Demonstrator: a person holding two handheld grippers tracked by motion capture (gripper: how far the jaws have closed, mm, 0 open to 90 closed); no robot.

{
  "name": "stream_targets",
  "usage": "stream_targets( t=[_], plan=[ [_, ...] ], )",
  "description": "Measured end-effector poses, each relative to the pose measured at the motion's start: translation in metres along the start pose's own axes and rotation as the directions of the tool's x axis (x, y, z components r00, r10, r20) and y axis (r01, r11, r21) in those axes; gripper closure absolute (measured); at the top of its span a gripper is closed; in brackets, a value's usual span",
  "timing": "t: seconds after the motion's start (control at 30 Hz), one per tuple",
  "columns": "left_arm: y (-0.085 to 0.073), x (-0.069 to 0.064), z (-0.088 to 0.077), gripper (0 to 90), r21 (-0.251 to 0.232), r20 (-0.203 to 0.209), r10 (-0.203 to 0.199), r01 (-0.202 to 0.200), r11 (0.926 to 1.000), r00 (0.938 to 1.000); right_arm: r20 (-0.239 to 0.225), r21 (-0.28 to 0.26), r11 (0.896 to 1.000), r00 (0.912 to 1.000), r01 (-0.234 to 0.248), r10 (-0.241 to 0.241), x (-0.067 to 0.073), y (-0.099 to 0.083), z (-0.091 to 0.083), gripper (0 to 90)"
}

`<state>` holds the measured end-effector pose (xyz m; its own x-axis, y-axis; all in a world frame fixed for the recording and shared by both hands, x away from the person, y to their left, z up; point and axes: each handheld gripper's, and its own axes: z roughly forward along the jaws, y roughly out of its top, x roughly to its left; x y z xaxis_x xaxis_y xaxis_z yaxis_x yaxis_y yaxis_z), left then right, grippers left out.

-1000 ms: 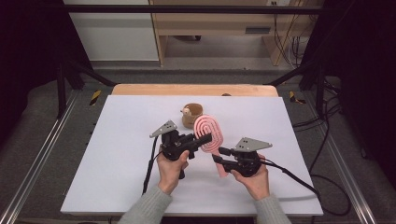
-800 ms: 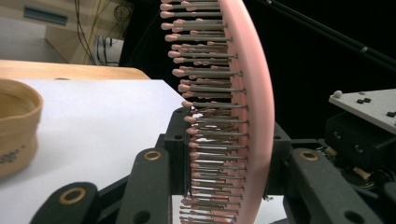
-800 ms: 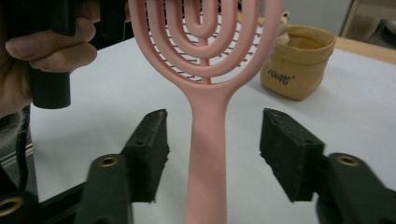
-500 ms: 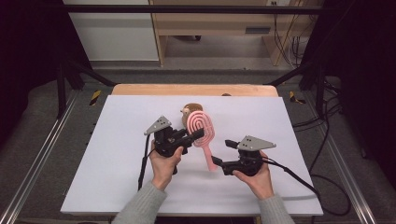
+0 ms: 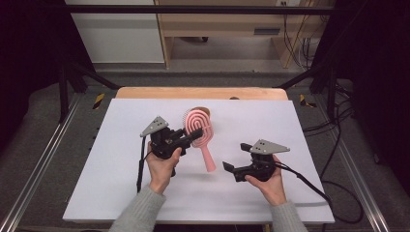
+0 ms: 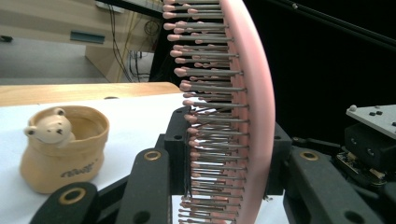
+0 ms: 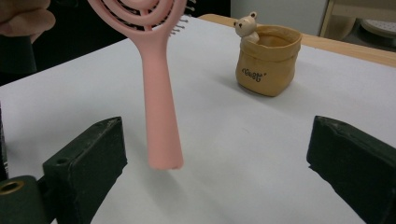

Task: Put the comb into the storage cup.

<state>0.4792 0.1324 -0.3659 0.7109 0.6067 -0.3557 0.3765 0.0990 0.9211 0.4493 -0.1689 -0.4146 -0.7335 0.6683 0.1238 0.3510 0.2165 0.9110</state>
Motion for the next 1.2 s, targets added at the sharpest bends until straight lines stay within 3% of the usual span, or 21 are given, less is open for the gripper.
stream_targets(
  t=[0.73, 1.2],
  plan=[
    [0.022, 0.012, -0.021, 63.2, -0.019, -0.048, 0.025, -0.026, 0.9995, 0.9985, 0.006, 0.059, 0.998, 0.9998, -0.02, 0.02, -0.026, -0.019, -0.012, 0.4],
    [0.035, 0.014, -0.028, 63.2, -0.031, -0.067, 0.046, -0.049, 0.9983, 0.9967, 0.053, 0.08, 0.995, 0.9975, -0.051, 0.047, -0.044, -0.029, -0.018, 0.4]
  ],
)
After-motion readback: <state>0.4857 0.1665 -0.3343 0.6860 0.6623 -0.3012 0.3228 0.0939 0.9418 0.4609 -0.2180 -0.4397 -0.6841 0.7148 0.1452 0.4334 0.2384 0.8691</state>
